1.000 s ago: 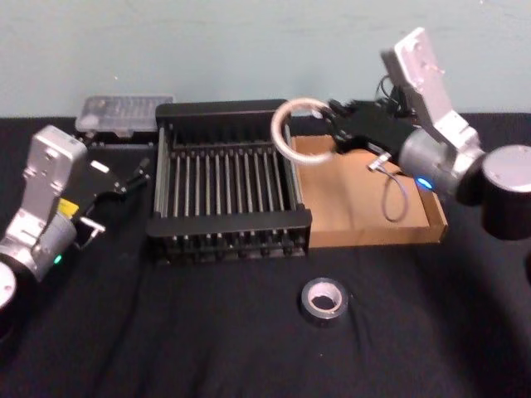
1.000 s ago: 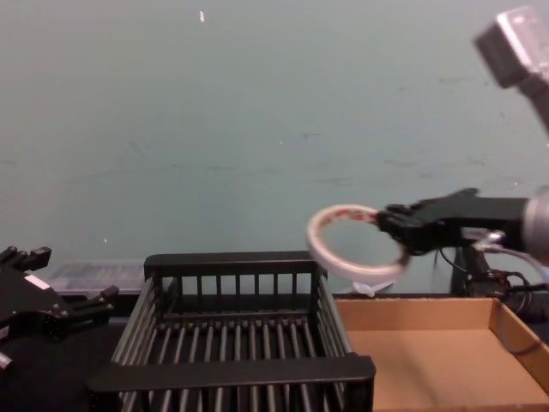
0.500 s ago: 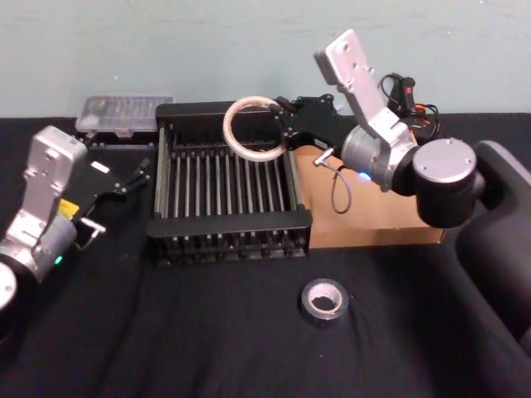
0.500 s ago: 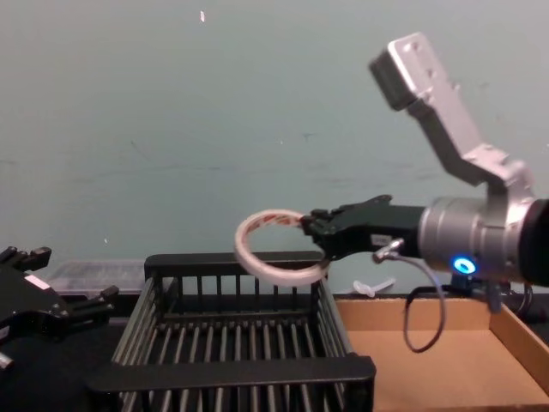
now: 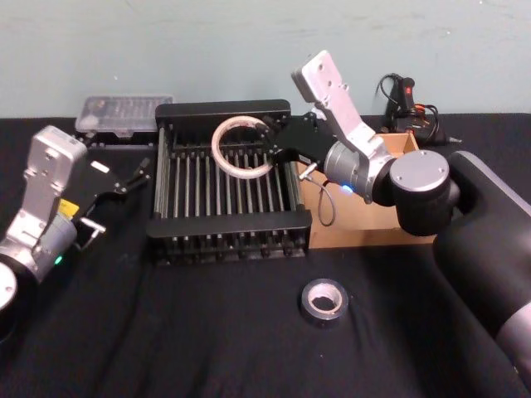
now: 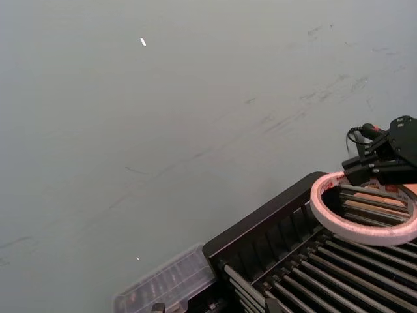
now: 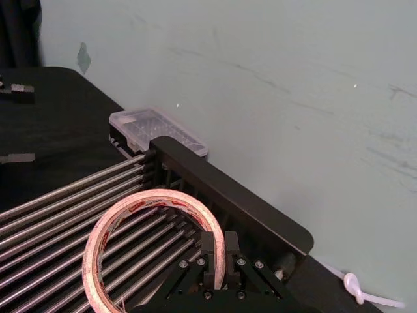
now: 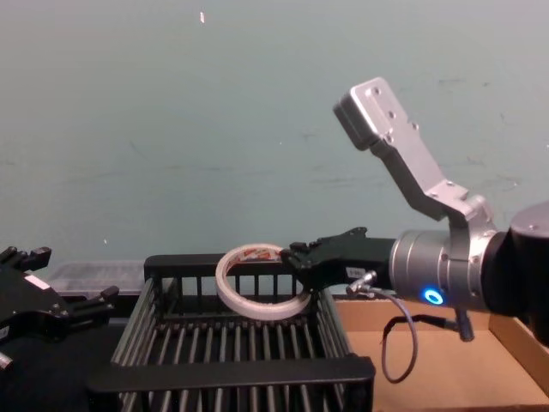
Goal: Pick up the white tape and place it into the black box , Pick up the silver tape and place it into the brown box.
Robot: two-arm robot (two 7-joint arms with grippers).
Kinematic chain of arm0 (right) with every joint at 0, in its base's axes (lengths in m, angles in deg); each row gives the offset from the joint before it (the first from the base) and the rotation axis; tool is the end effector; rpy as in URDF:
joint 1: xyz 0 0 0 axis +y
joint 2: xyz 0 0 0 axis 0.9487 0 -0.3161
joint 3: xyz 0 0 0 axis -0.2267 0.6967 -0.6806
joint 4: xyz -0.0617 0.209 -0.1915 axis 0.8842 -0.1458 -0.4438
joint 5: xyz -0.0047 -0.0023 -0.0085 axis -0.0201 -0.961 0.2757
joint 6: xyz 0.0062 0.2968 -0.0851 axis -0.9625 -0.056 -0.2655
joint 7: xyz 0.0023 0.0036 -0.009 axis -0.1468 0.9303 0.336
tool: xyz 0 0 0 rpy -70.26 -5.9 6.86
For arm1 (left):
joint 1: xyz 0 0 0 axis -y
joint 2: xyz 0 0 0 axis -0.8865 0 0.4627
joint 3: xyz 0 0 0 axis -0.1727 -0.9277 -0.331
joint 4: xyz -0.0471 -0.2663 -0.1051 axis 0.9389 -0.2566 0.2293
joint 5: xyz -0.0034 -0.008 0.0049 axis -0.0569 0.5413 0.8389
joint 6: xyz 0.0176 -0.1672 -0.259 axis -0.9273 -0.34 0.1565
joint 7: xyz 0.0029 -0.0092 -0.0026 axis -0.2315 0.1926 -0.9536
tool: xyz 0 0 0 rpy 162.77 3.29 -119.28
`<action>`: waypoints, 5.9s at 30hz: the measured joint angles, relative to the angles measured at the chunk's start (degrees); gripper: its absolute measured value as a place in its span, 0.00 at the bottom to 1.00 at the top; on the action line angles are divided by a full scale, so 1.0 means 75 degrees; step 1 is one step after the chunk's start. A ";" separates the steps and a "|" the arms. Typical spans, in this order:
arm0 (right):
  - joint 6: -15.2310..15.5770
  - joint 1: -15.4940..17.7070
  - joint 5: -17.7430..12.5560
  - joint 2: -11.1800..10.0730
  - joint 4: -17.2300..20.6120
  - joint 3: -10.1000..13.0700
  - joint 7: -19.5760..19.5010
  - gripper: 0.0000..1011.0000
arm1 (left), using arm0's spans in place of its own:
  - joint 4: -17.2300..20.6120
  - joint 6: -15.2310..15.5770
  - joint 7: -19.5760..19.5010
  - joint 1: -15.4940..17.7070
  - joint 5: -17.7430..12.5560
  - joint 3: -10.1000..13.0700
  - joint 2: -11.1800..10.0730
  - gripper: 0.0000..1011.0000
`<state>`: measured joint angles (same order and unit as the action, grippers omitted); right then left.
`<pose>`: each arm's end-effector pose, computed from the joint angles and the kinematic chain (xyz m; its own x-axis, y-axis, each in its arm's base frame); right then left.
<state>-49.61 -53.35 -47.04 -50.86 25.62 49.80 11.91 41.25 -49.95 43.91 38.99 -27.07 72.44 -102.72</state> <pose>0.4729 0.0738 -0.2598 0.6644 -0.7095 0.2349 0.7473 0.6278 -0.2176 0.3580 0.0827 -0.3023 0.2921 0.8803 0.3737 -0.9553 0.2872 0.0702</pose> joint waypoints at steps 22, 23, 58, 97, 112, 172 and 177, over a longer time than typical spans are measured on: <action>-0.0004 0.0000 0.0006 0.0004 -0.0004 0.0002 -0.0003 0.41 | 0.0000 0.0000 0.0000 0.0001 0.0000 0.0000 0.0000 0.99; -0.0004 0.0000 0.0005 0.0004 -0.0003 0.0003 -0.0003 0.47 | 0.0000 0.0000 0.0000 0.0000 0.0000 0.0000 0.0000 0.99; 0.0099 0.0349 -0.0115 -0.0271 0.0617 0.0249 0.0011 0.99 | 0.0000 0.0000 0.0000 0.0000 0.0000 0.0000 0.0000 0.99; 0.2261 0.4394 -0.1133 -0.2698 0.5501 0.1502 -0.0088 0.99 | 0.0000 0.0000 0.0000 0.0001 0.0000 0.0000 0.0000 0.99; 0.3412 0.4676 -0.1177 -0.2883 0.5873 0.1151 -0.0088 0.99 | 0.0000 0.0000 0.0000 0.0000 0.0000 0.0000 0.0000 0.99; 0.3796 0.4333 -0.0871 -0.2721 0.5598 0.0697 0.0098 0.39 | 0.0000 0.0000 0.0000 0.0000 0.0000 0.0000 0.0000 0.99; 0.3796 0.4333 -0.0874 -0.2721 0.5600 0.0697 0.0098 0.22 | 0.0000 0.0000 0.0000 0.0001 0.0000 0.0000 0.0000 0.99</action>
<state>-21.14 -20.85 -53.60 -71.27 67.62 55.03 12.64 41.25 -49.94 43.91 39.00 -27.07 72.44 -102.72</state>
